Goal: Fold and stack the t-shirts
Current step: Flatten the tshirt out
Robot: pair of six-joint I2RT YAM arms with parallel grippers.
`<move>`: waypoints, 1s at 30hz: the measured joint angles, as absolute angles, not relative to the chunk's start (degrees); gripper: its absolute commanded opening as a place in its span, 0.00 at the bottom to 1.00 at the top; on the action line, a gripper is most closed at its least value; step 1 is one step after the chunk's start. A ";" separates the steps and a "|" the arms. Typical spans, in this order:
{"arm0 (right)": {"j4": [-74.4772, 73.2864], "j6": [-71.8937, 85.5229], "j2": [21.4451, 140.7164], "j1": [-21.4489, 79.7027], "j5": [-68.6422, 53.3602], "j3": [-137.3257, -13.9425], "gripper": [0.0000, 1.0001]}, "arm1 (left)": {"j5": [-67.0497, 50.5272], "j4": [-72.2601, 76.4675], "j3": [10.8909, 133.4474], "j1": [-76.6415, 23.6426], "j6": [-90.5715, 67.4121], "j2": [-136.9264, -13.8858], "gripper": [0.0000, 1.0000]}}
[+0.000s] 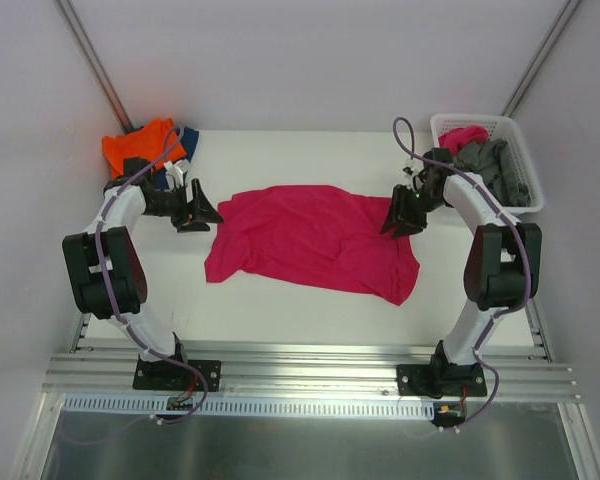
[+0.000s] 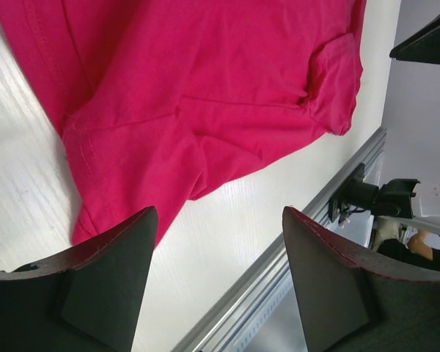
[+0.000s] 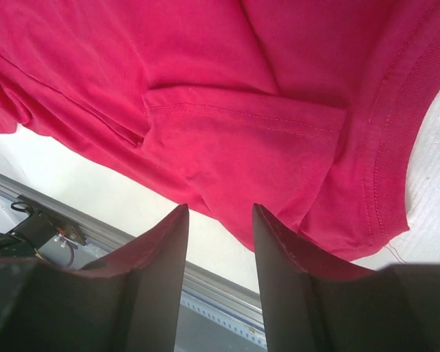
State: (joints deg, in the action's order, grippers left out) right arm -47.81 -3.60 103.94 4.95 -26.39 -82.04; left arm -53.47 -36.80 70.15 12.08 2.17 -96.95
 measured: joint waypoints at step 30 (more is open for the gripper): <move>-48.71 -5.28 115.94 3.25 -19.66 -83.66 0.42 | -55.16 -37.06 77.54 14.35 1.89 -101.58 0.69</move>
